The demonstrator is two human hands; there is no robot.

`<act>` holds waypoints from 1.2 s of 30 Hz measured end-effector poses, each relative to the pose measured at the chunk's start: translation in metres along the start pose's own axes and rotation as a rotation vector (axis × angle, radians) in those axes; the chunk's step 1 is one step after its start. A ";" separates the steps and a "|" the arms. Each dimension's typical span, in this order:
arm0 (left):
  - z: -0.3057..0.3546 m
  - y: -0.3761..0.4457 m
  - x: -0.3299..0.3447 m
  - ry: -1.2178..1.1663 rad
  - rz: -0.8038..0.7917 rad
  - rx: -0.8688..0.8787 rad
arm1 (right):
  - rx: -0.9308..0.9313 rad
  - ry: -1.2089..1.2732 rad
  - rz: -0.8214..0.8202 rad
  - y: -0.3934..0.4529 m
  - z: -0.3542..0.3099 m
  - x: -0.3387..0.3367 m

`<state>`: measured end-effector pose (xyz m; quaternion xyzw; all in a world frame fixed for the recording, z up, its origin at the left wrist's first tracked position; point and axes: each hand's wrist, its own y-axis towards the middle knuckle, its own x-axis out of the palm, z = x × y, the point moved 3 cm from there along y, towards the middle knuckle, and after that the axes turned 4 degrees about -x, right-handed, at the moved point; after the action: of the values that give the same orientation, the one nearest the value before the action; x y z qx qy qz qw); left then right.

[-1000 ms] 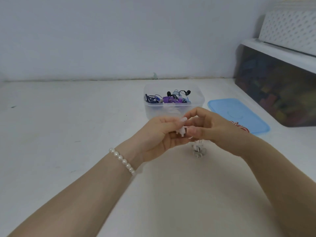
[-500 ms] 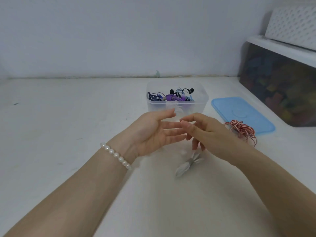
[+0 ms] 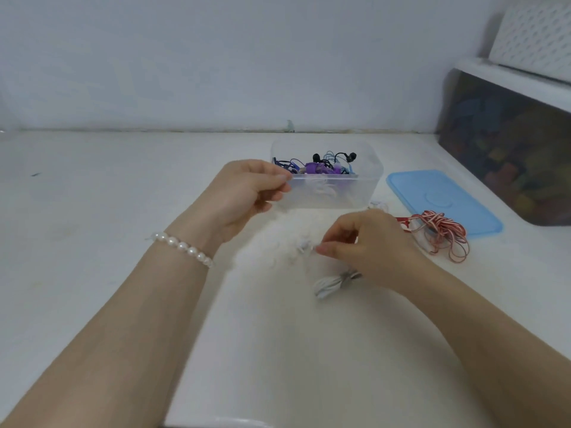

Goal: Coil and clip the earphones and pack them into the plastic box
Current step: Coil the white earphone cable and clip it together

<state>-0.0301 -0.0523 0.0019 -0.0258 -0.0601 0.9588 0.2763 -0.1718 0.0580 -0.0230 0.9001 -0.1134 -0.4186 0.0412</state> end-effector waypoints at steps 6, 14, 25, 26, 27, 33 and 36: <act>-0.009 0.001 -0.004 0.523 -0.024 0.061 | 0.019 -0.125 0.005 0.012 0.002 0.017; -0.015 0.005 -0.007 0.642 -0.010 0.081 | 0.064 0.195 0.021 0.004 0.008 -0.002; -0.031 0.005 0.015 0.642 0.000 0.050 | 0.171 1.208 0.101 -0.002 0.004 -0.027; -0.033 0.005 0.016 0.648 -0.006 0.039 | 0.179 1.235 0.106 -0.002 0.003 -0.028; -0.033 0.005 0.018 0.659 -0.012 0.033 | 0.186 1.255 0.111 -0.002 0.002 -0.028; -0.032 0.000 0.026 0.692 -0.036 0.006 | 0.280 1.209 0.114 -0.003 0.001 -0.024; -0.029 -0.003 0.027 0.708 -0.029 0.031 | 0.296 0.975 0.071 -0.004 0.006 -0.023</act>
<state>-0.0488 -0.0329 -0.0274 -0.3516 0.0534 0.8872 0.2938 -0.1897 0.0676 -0.0104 0.9826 -0.1696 0.0723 -0.0242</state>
